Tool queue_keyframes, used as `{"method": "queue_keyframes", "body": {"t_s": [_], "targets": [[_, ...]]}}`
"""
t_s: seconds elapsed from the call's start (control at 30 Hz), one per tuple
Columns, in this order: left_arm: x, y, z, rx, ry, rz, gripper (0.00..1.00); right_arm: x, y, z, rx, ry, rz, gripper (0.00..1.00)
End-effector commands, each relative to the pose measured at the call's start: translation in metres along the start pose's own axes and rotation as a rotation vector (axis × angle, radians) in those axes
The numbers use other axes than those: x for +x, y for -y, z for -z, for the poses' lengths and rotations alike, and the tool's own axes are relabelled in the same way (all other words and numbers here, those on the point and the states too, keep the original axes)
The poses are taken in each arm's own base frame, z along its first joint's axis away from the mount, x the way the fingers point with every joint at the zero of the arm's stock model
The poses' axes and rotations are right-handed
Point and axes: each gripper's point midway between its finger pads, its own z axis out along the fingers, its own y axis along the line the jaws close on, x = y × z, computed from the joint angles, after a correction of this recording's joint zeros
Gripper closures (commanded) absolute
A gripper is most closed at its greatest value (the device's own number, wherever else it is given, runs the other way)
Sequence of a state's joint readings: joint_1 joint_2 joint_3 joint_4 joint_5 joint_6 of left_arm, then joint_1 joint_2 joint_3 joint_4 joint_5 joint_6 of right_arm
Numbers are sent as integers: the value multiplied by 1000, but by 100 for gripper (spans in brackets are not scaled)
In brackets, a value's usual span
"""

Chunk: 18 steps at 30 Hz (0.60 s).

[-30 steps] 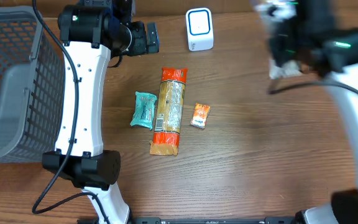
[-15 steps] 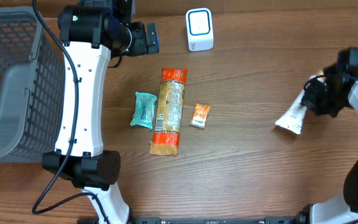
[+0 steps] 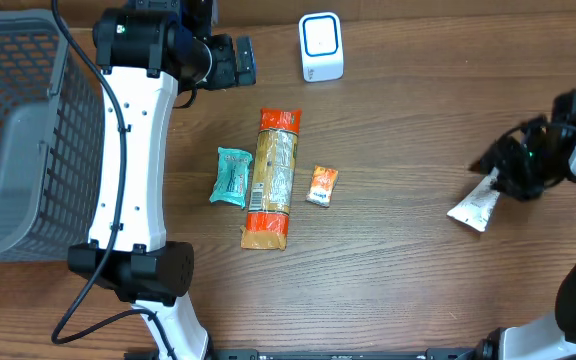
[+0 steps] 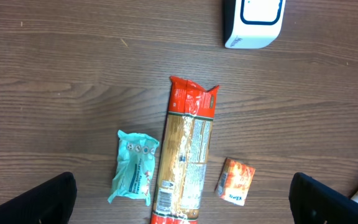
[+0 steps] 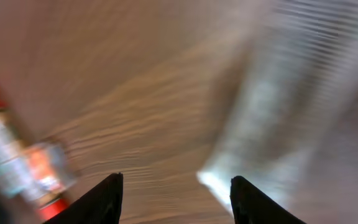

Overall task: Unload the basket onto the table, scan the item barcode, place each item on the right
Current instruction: 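Carry the scanned white tube to the right side of the table, then move the right gripper to the small orange box and grasp it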

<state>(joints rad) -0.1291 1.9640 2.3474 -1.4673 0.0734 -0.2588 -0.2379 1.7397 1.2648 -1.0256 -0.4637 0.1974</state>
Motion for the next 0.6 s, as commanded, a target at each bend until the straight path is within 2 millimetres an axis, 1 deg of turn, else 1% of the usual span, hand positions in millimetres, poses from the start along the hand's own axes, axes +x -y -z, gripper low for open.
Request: {"method": "queue_keyframes", "body": {"t_s": [0.0, 0.07, 0.1, 0.17, 0.2, 0.27, 0.37, 0.4, 0.43, 0.57], "targets": [[0, -1, -4, -5, -8, -12, 0, 17, -78, 0, -200, -29, 166, 43], [0, -1, -4, -5, -8, -12, 0, 29, -102, -16, -201, -45, 180, 42], [0, -1, -4, -5, -8, -12, 0, 36, -115, -29, -187, -42, 177, 43], [0, -1, -4, -5, -8, -12, 0, 45, -129, -47, -154, -29, 169, 42], [0, -1, -4, -5, -8, -12, 0, 54, -140, -61, -142, -29, 170, 42], [1, -1, -4, -5, -8, -12, 0, 67, -155, -78, -142, -42, 181, 42], [0, -1, -4, -5, -8, -12, 0, 93, -176, -108, -148, -87, 215, 42], [0, -1, -4, -5, -8, -12, 0, 99, -179, -117, -141, -98, 219, 42], [1, -1, -4, -5, -8, -12, 0, 109, -178, -130, -110, -112, 200, 42], [0, -1, -4, -5, -8, -12, 0, 123, -168, -155, -37, -144, 153, 45]]}}
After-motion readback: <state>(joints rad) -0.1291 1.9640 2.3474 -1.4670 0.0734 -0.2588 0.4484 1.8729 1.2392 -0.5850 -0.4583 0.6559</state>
